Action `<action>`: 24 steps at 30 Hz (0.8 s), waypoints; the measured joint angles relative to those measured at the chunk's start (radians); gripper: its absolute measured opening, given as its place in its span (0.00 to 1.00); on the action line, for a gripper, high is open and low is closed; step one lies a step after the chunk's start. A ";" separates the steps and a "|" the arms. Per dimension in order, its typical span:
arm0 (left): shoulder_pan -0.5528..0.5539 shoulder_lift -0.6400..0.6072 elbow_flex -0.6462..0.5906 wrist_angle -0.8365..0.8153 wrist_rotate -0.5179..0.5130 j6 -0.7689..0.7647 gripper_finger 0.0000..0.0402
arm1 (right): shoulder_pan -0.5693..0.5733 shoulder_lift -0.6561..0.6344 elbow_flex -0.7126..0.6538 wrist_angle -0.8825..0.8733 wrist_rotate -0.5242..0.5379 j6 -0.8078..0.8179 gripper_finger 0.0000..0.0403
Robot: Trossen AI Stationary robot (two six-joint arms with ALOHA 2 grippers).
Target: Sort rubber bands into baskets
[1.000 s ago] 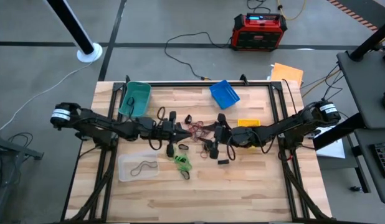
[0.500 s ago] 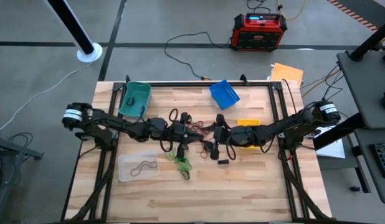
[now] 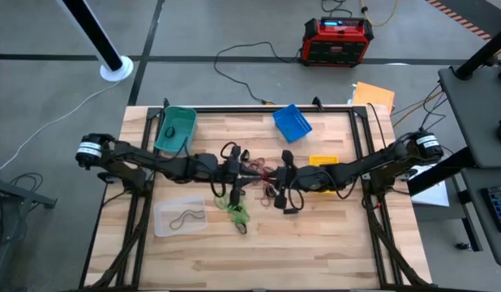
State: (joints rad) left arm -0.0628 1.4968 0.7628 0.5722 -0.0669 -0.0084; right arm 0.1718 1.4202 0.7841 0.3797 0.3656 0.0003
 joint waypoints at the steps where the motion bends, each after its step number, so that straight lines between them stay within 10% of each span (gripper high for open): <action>1: 0.000 -0.007 0.013 -0.050 -0.002 0.004 0.14 | -0.001 -0.007 0.006 -0.047 0.000 0.014 0.03; 17: 0.002 -0.054 0.185 -0.655 -0.280 0.051 0.34 | -0.029 -0.050 0.329 -1.501 0.073 0.704 0.03; 24: 0.002 -0.057 0.158 -0.643 -0.337 -0.007 0.32 | -0.042 -0.051 0.302 -1.598 0.090 1.004 0.03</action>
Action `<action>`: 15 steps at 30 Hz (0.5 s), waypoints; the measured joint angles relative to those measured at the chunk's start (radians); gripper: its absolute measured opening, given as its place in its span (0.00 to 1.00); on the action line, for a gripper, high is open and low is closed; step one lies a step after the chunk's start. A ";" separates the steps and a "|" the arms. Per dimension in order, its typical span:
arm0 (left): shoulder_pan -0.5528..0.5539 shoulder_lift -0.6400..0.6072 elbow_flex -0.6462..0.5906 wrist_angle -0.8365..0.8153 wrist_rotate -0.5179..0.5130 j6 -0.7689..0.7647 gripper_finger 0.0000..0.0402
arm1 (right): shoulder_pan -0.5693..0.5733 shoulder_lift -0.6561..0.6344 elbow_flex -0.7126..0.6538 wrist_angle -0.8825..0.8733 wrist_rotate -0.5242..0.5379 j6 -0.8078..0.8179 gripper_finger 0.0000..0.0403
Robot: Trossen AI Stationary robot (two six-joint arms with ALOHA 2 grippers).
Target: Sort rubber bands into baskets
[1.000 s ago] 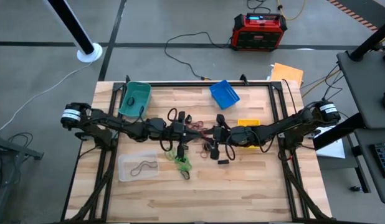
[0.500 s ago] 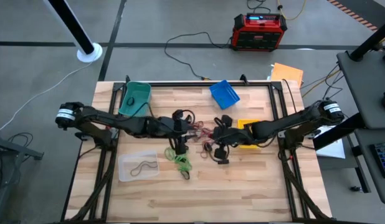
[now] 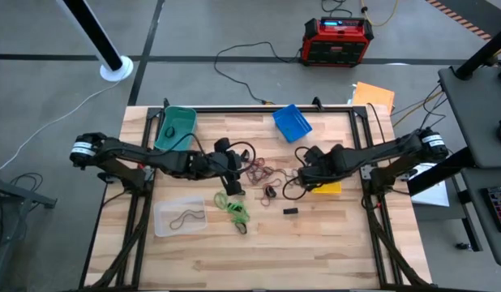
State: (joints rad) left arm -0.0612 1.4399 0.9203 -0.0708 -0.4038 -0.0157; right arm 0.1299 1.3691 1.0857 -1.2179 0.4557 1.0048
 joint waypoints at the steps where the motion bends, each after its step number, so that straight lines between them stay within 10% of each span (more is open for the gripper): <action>1: 0.000 0.000 -0.002 -0.001 0.000 -0.002 0.32 | 0.000 0.001 -0.007 0.000 -0.002 0.006 0.03; 15: -0.001 0.000 -0.002 -0.002 0.000 -0.028 0.32 | -0.006 0.002 -0.084 0.000 -0.037 0.072 0.14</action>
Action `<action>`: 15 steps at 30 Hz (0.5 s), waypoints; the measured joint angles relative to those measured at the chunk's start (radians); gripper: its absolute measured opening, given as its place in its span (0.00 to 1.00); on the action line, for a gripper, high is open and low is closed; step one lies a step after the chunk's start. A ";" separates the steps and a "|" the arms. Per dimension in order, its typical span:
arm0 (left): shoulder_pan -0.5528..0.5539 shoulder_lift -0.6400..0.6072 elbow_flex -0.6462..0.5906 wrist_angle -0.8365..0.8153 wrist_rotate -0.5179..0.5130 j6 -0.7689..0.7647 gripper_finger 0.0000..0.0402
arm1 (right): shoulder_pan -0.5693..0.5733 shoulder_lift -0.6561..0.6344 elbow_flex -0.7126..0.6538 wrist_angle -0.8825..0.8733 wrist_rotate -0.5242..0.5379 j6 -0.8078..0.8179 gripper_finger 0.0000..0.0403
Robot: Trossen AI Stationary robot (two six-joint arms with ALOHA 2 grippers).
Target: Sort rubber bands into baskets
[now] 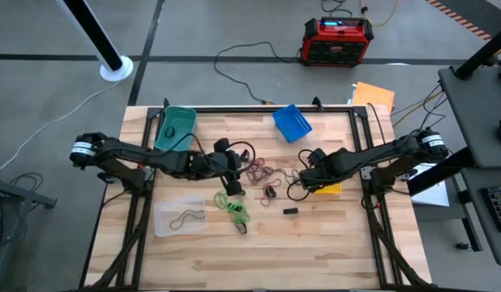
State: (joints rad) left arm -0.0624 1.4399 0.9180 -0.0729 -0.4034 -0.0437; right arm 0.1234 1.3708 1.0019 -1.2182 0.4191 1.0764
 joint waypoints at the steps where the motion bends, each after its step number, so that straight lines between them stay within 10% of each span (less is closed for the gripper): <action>1: 0.000 0.000 0.000 -0.002 0.000 0.000 0.32 | 0.000 0.000 -0.001 0.000 0.001 0.001 0.17; 15: 0.000 0.000 -0.018 -0.021 0.012 -0.011 0.32 | 0.000 0.000 -0.003 0.173 0.111 -0.095 0.44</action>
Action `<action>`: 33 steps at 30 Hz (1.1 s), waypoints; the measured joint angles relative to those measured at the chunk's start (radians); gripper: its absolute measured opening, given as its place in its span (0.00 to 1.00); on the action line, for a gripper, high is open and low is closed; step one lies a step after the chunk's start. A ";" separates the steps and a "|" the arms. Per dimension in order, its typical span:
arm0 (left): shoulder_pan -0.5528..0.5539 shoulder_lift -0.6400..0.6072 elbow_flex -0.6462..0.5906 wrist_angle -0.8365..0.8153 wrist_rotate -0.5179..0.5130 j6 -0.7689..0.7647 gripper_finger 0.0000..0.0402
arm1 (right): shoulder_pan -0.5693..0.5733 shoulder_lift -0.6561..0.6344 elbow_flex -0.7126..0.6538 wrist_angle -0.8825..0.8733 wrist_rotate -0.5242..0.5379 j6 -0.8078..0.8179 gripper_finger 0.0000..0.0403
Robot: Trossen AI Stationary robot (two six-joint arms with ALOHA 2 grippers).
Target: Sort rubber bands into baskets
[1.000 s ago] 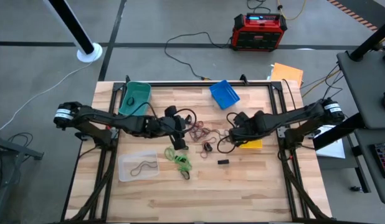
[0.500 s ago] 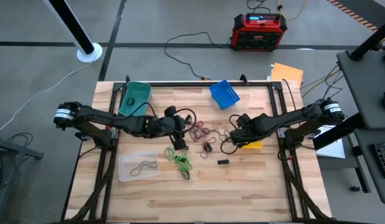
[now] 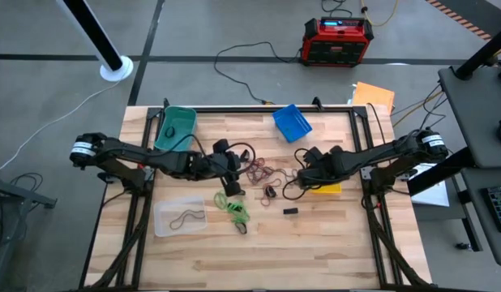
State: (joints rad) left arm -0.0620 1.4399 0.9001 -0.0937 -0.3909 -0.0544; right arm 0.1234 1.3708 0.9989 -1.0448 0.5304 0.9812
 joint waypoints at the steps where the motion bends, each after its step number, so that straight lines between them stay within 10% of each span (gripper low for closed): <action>1: 0.000 0.000 -0.006 0.001 0.020 0.000 0.32 | 0.000 0.000 0.000 0.048 0.000 -0.040 0.44; 12: 0.000 0.064 -0.156 0.400 0.184 0.028 0.32 | 0.008 0.000 0.000 0.485 -0.005 -0.455 0.45; 25: 0.049 0.314 -0.076 0.353 0.121 0.142 0.32 | 0.014 -0.002 0.000 0.553 -0.013 -0.562 0.45; 33: 0.122 0.388 -0.063 0.361 0.304 0.241 0.32 | 0.039 -0.002 0.000 0.548 -0.016 -0.567 0.45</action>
State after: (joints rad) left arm 0.0597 1.8278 0.8371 0.2669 -0.0871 0.1865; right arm 0.1623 1.3689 0.9985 -0.4966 0.5145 0.4145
